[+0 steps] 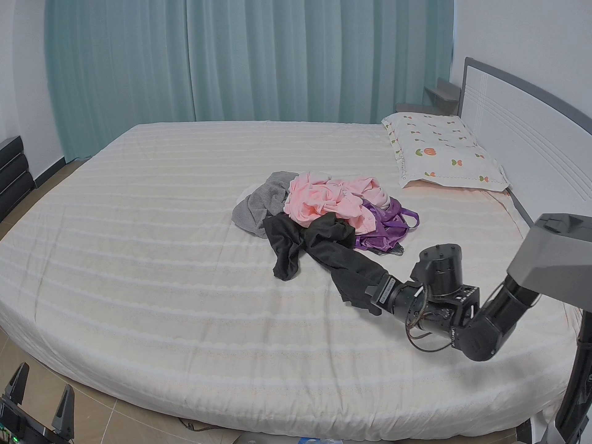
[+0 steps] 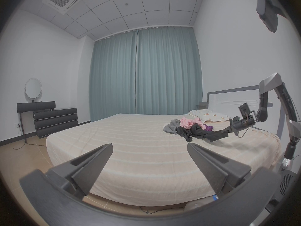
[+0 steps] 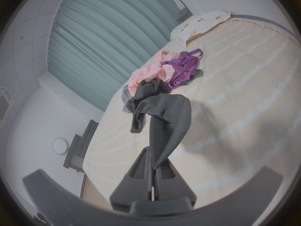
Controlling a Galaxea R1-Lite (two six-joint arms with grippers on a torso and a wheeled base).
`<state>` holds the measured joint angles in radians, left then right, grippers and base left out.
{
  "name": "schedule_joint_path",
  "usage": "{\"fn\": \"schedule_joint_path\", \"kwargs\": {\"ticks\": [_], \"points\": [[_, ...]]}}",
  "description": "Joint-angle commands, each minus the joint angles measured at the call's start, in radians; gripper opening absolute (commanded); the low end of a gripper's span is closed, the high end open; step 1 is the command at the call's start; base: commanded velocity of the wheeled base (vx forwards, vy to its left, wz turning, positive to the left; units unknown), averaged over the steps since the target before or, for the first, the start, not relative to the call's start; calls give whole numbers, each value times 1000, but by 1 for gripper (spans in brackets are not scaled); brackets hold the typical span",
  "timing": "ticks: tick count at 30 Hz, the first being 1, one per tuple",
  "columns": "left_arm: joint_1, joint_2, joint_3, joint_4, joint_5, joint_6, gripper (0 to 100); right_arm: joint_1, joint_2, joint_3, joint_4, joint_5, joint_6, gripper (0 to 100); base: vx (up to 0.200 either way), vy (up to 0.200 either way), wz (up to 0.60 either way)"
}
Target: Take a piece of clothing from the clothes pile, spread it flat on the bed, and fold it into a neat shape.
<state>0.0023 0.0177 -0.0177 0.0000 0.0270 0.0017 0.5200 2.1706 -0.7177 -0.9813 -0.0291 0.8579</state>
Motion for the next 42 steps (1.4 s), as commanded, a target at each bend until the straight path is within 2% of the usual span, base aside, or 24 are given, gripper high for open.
{"fn": "schedule_joint_path", "kwargs": {"ticks": [1,4,9,17,24,28,31,34,36,38,42], "points": [[1,-18,18,0,1,0,100,45,-209,181,-108,6,-8,0,0,0,0],[1,-18,18,0,1,0,100,109,-302,311,-238,2,-49,0,0,0,0],[1,-18,18,0,1,0,100,172,-357,353,-310,-3,-91,0,0,0,0],[1,-18,18,0,1,0,100,199,-456,290,-382,3,-200,0,0,0,0],[-1,-18,18,-3,-6,3,100,203,-494,241,-384,9,-226,0,0,0,0],[1,-18,18,-8,-84,75,100,203,-497,231,-390,9,-238,0,0,0,0],[-1,-18,18,-9,-91,92,100,210,-509,236,-390,9,-238,0,0,0,0],[-1,-18,18,-11,-98,78,100,222,-515,236,-390,8,-238,0,0,0,0],[-1,25,-114,-46,-95,-58,100,222,-515,238,-390,8,-237,0,0,0,0],[4,136,-196,-43,-111,-140,100,226,-512,239,-390,8,-238,0,0,0,0],[-16,275,-180,-40,-153,-78,100,222,-512,247,-393,8,-237,0,0,0,0]]}}
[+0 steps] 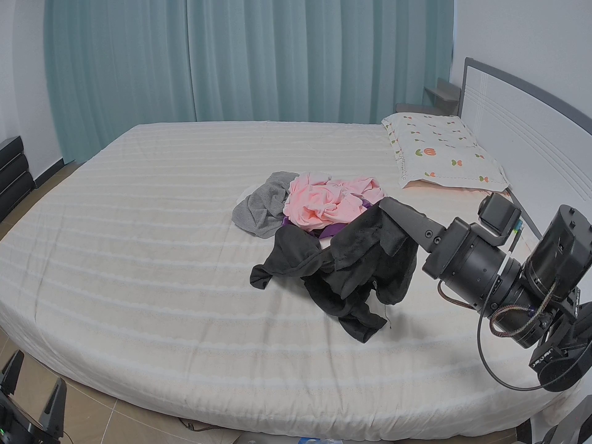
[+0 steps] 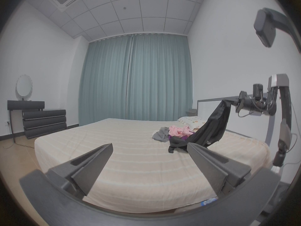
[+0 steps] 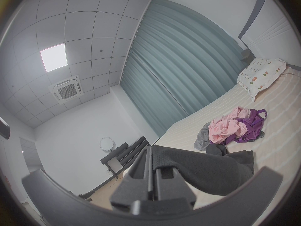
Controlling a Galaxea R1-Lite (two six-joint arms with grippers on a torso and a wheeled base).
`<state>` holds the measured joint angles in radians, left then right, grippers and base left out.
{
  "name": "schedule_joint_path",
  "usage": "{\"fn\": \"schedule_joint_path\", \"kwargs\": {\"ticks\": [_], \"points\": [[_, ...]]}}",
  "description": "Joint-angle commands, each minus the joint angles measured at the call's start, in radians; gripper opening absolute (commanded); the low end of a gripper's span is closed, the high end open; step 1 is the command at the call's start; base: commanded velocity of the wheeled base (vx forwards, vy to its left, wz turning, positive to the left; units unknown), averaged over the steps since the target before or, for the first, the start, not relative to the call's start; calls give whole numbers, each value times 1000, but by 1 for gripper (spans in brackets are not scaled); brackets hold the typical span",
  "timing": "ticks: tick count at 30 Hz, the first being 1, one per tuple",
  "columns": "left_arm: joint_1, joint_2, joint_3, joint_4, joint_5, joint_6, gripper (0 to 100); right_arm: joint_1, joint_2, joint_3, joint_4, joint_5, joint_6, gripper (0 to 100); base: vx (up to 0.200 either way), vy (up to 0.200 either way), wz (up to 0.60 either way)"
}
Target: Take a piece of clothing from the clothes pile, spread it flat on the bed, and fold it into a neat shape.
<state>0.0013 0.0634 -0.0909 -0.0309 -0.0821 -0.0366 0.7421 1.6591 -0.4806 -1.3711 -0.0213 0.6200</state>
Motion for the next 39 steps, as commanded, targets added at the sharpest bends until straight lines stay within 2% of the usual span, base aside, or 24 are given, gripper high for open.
{"fn": "schedule_joint_path", "kwargs": {"ticks": [1,3,8,12,16,19,20,28,30,34,39], "points": [[-30,251,-99,-9,-67,-39,100,0,-1,11,-8,0,1,0,0,0,0],[-55,303,-86,-9,-76,-37,100,0,-4,20,-8,-2,0,0,0,0,0],[-56,427,-95,-18,-76,-36,100,-3,-19,36,-8,0,-2,0,0,0,0],[-58,582,-129,-63,-90,-36,100,-3,-21,47,-6,-2,-2,0,0,0,0],[-61,774,-148,-116,-88,-32,100,-35,-25,76,-8,0,-2,0,0,0,0],[-61,803,-152,-136,-90,-31,100,-38,-27,77,-8,0,-2,0,0,0,0],[-81,897,-156,-208,-91,-31,100,-53,-30,70,-6,0,0,0,0,0,0],[-204,1116,-196,-302,-80,-32,100,-56,-16,65,3,0,-5,0,0,0,0],[-241,1221,-208,-328,-80,-39,100,-56,1,65,-5,0,-5,0,0,0,0],[-270,1356,-214,-406,-77,-40,100,-56,2,62,-6,-2,-13,0,0,0,0],[-339,1579,-222,-629,-70,-66,100,-56,-9,30,-6,-2,-25,0,0,0,0]]}}
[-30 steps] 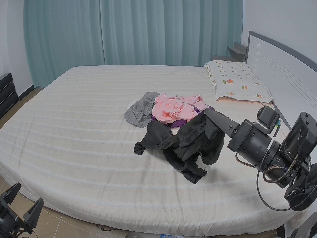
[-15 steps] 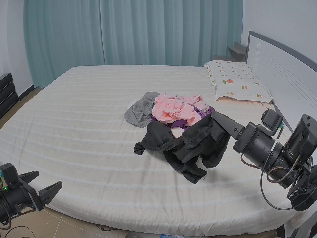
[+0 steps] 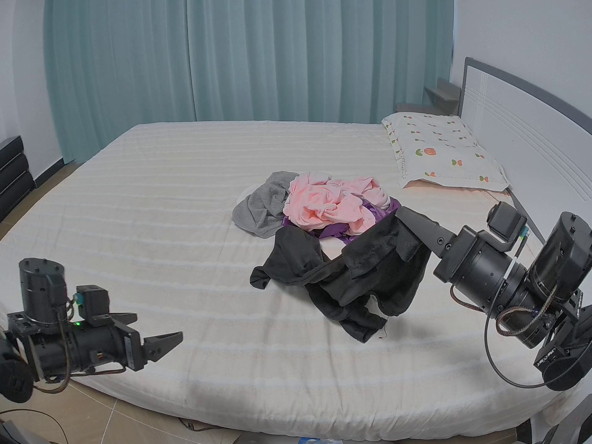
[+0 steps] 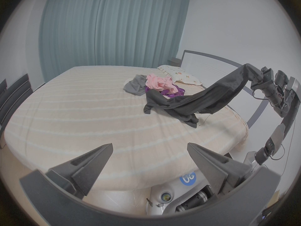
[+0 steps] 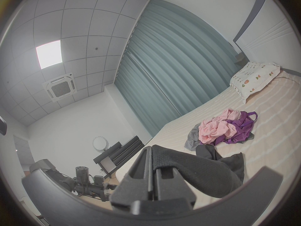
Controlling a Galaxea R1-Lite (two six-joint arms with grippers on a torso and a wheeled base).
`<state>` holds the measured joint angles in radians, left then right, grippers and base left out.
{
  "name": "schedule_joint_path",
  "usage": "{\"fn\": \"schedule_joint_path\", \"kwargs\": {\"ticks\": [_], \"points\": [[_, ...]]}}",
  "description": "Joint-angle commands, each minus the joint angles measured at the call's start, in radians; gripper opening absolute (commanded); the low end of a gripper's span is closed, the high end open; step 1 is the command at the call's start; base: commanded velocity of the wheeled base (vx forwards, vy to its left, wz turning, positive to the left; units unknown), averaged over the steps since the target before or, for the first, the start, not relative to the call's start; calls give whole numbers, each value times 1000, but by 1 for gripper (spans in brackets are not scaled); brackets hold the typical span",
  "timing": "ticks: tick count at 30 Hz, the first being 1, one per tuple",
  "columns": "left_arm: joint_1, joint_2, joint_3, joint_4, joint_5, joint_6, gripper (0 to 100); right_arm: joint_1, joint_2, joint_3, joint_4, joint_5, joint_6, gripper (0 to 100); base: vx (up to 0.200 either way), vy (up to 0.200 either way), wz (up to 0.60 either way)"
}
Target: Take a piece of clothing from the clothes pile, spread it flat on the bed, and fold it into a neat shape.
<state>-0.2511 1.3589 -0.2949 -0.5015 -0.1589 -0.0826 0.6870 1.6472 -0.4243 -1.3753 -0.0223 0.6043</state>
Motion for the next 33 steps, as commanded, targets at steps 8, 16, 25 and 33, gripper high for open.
{"fn": "schedule_joint_path", "kwargs": {"ticks": [8,16,25,33], "points": [[-160,568,-116,-368,95,-40,100,3,6,-64,-18,-10,-35,0,0,0,0],[-197,761,-351,-374,122,-40,100,8,5,-73,-30,-11,-55,0,0,0,0],[-197,960,-615,-365,162,-16,100,11,14,-74,-33,-11,-55,0,0,0,0],[-165,1108,-826,-328,182,63,100,11,13,-74,-41,-13,-72,0,0,0,0]]}}
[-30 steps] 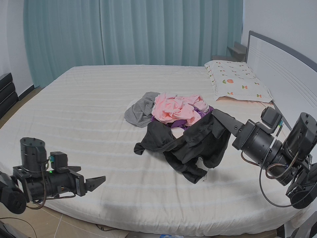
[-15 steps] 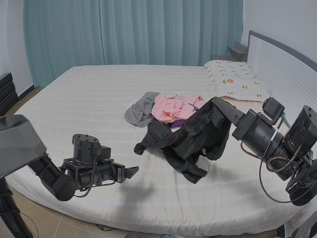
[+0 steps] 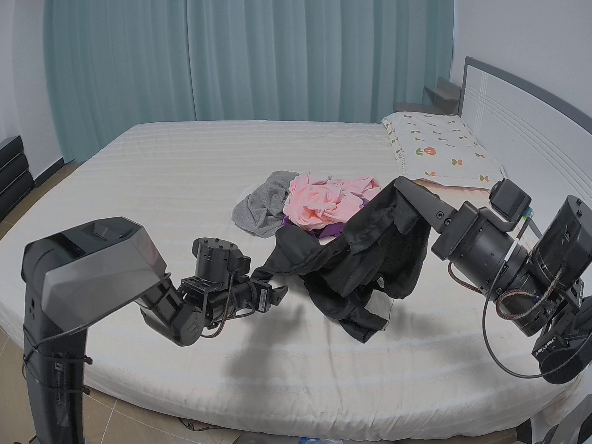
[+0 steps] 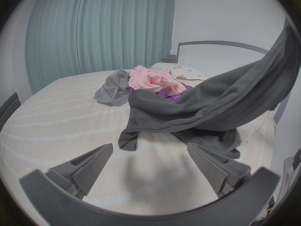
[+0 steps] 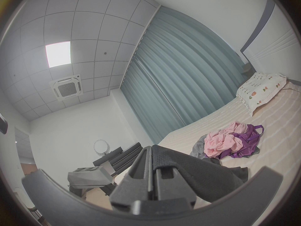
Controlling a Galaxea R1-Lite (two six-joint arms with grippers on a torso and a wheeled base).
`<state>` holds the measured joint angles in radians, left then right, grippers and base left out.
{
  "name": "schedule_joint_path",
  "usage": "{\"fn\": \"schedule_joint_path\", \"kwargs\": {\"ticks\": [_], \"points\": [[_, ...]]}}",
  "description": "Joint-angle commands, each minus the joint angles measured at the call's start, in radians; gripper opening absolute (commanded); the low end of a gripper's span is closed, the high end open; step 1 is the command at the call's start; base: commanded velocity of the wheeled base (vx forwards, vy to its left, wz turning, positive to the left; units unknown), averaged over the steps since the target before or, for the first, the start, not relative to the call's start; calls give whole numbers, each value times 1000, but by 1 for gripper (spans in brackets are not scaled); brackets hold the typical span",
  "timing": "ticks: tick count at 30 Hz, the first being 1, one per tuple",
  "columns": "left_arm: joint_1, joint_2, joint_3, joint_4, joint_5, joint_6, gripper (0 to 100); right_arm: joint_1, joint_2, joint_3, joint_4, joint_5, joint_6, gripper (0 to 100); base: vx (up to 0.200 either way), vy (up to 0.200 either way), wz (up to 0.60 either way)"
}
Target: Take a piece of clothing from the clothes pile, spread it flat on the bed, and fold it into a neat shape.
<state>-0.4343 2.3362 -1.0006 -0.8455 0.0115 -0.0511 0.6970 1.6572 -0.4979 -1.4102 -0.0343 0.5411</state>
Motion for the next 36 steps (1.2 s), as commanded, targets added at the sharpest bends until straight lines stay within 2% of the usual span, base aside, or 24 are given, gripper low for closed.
{"fn": "schedule_joint_path", "kwargs": {"ticks": [1,10,11,17,21,27,32,36], "points": [[20,147,-150,17,12,39,100,1,1,1,-6,-1,-9,0,0,0,0],[19,278,-343,31,54,57,100,-10,6,10,-10,-1,-9,0,0,0,0],[17,279,-343,31,54,57,0,-10,7,12,-10,-1,-9,0,0,0,0],[17,261,-299,20,59,39,0,-73,44,13,-10,2,0,0,0,0,0],[29,166,-167,-21,56,7,0,-131,79,7,-13,11,7,0,0,0,0],[45,-55,42,-61,56,-105,0,-203,133,-19,-13,14,8,0,0,0,0],[61,-222,106,-55,64,-213,0,-258,194,-87,-13,13,7,0,0,0,0],[63,-348,128,-50,130,-312,0,-304,234,-215,-12,-10,-10,0,0,0,0]]}}
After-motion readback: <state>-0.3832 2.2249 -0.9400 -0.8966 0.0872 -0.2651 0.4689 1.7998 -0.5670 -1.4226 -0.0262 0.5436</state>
